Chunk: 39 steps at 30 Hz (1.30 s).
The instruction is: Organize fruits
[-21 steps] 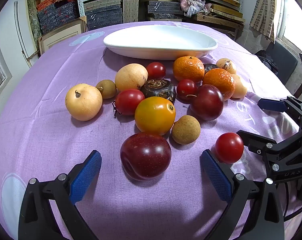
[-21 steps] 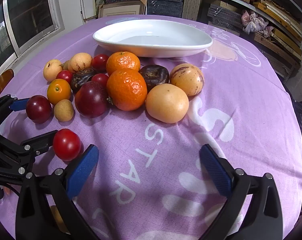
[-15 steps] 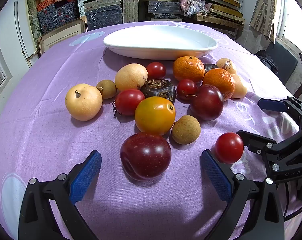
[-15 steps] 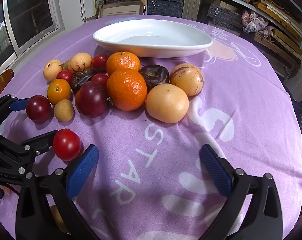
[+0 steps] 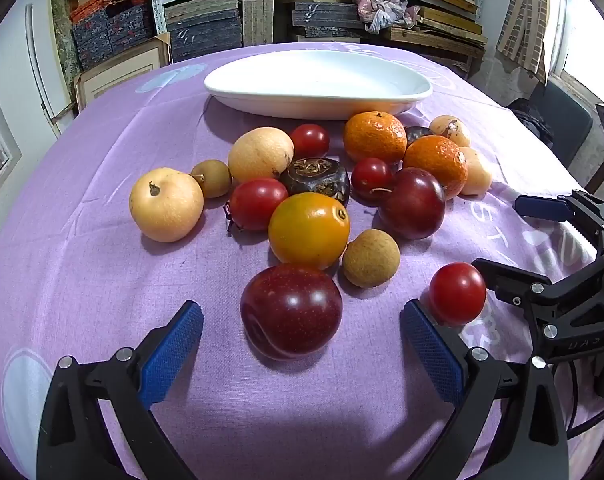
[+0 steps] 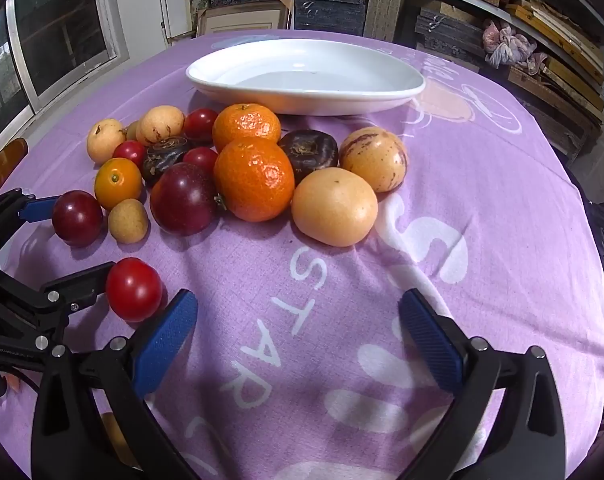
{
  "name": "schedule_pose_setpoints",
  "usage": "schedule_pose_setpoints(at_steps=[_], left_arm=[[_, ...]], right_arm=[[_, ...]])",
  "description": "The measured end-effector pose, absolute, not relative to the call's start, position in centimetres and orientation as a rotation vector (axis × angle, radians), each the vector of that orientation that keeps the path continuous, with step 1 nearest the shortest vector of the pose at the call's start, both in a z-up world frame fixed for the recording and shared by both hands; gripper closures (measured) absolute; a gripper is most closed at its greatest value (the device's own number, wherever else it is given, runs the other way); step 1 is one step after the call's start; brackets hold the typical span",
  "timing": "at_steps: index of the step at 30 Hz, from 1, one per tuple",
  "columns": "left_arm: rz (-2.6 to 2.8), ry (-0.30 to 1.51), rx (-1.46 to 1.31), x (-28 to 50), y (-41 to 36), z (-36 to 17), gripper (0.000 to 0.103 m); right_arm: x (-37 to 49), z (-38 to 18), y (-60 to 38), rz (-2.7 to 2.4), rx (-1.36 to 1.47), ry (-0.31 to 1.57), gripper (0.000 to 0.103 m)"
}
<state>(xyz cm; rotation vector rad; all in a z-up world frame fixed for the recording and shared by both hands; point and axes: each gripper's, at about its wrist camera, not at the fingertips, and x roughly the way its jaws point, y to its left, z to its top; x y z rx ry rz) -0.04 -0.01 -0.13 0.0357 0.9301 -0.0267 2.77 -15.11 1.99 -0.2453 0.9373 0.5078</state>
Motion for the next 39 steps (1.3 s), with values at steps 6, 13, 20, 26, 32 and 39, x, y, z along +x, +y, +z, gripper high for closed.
schedule_pose_setpoints(at_steps=[6,13,20,26,32,39], left_arm=[[-0.026,0.930,0.035,-0.13,0.03,-0.05,0.003],[-0.027,0.930,0.035,-0.15,0.04,-0.06,0.003],[-0.027,0.929,0.035,-0.16,0.05,-0.07,0.003],[-0.027,0.929,0.035,-0.16,0.05,-0.08,0.003],[-0.027,0.929,0.036,-0.18,0.05,-0.09,0.003],[-0.027,0.929,0.036,-0.17,0.05,-0.08,0.003]], right_arm=[[2.97,2.00,-15.33,0.524,-0.257,0.950,0.004],[2.67,1.97,-15.42,0.518,-0.249,0.931,0.004],[2.69,1.98,-15.42,0.518,-0.249,0.932,0.004],[2.70,1.97,-15.42,0.518,-0.249,0.932,0.004],[2.70,1.97,-15.42,0.518,-0.249,0.932,0.004],[2.71,1.98,-15.41,0.518,-0.249,0.932,0.004]])
